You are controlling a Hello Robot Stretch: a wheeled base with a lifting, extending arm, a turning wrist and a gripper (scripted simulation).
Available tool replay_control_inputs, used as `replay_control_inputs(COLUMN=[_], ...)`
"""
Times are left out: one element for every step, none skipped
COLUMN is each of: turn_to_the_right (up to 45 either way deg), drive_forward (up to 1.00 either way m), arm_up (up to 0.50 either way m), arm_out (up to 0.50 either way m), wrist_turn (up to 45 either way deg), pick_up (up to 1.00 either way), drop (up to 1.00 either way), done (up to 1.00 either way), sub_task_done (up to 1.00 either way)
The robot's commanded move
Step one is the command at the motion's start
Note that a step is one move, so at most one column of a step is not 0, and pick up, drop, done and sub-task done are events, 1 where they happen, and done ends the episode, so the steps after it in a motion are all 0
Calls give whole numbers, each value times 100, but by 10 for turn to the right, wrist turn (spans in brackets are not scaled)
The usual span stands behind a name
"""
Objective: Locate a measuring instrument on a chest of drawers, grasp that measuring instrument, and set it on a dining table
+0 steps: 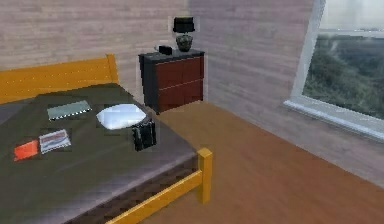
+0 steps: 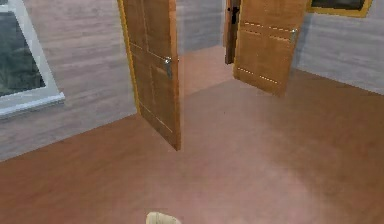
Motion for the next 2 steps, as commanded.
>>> replay_control_inputs(turn_to_the_right=[-120,0], drive_forward=[0,50], arm_up=[0,0], arm_out=[0,0], wrist_turn=[0,0], pick_up=[0,0], drop=[0,0], done=[0,0], sub_task_done=[0,0])
